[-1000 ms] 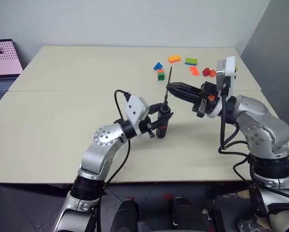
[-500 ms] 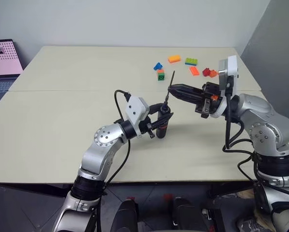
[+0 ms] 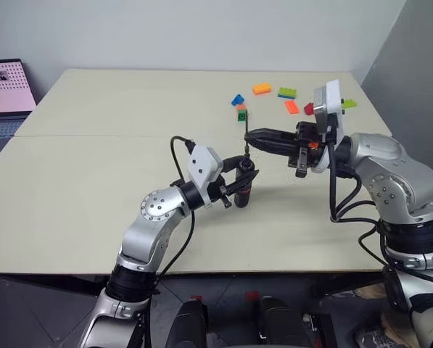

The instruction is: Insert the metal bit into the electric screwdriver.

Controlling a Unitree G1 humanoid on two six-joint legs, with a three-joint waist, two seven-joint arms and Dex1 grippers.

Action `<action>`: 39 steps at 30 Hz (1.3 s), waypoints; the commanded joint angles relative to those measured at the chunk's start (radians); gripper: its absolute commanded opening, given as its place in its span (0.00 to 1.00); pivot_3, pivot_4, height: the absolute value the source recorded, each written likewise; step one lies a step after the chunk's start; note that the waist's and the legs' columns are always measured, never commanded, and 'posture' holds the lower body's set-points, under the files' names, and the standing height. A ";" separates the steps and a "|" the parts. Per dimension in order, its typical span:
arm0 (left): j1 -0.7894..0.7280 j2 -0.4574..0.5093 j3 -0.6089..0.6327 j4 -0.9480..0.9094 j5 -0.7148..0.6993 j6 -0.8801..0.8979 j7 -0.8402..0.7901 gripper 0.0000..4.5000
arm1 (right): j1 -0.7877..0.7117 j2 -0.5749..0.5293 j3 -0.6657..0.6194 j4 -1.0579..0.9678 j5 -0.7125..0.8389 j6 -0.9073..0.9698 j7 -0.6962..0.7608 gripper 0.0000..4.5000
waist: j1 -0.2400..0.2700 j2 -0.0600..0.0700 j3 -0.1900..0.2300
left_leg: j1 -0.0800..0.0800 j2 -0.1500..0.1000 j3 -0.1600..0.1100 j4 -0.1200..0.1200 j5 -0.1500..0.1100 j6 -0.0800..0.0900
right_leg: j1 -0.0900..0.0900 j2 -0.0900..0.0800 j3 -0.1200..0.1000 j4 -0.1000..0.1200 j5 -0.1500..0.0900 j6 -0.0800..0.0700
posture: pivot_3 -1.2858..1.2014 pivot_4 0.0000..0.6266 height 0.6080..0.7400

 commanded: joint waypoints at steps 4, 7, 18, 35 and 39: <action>0.004 -0.003 -0.019 -0.039 0.007 -0.010 0.000 0.36 | 0.008 -0.028 0.042 0.011 -0.039 0.026 0.025 0.00 | 0.000 0.000 0.000 | 0.000 0.000 0.000 0.000 0.000 0.000 | 0.000 0.000 0.000 0.000 0.000 0.000 | 0.52 0.24 1.00; 0.006 -0.003 -0.019 -0.039 0.009 -0.011 0.002 0.36 | 0.007 -0.023 0.036 0.014 -0.039 0.031 0.013 0.00 | 0.000 0.000 0.000 | 0.000 0.000 0.000 0.000 0.000 0.000 | 0.000 0.000 0.000 0.000 0.000 0.000 | 0.52 0.24 1.00; 0.006 -0.005 -0.019 -0.038 0.013 -0.008 0.002 0.36 | 0.012 -0.008 -0.008 -0.006 -0.012 0.052 -0.005 0.49 | 0.000 0.000 0.000 | 0.000 0.000 0.000 0.000 0.000 0.000 | 0.000 0.000 0.000 0.000 0.000 0.000 | 0.52 0.24 1.00; 0.002 -0.010 -0.021 -0.031 0.018 -0.007 0.003 0.36 | 0.019 -0.014 -0.058 -0.047 0.066 0.106 -0.021 0.92 | 0.000 0.000 0.000 | 0.000 0.000 0.000 0.000 0.000 0.000 | 0.000 0.000 0.000 0.000 0.000 0.000 | 0.52 0.24 1.00; -0.002 -0.013 -0.020 -0.030 0.022 -0.001 0.011 0.36 | 0.045 -0.061 -0.079 -0.069 0.076 0.106 0.004 0.92 | 0.002 0.000 0.000 | 0.000 0.000 0.000 0.000 0.000 0.000 | 0.000 0.000 0.000 0.000 0.000 0.000 | 0.52 0.24 1.00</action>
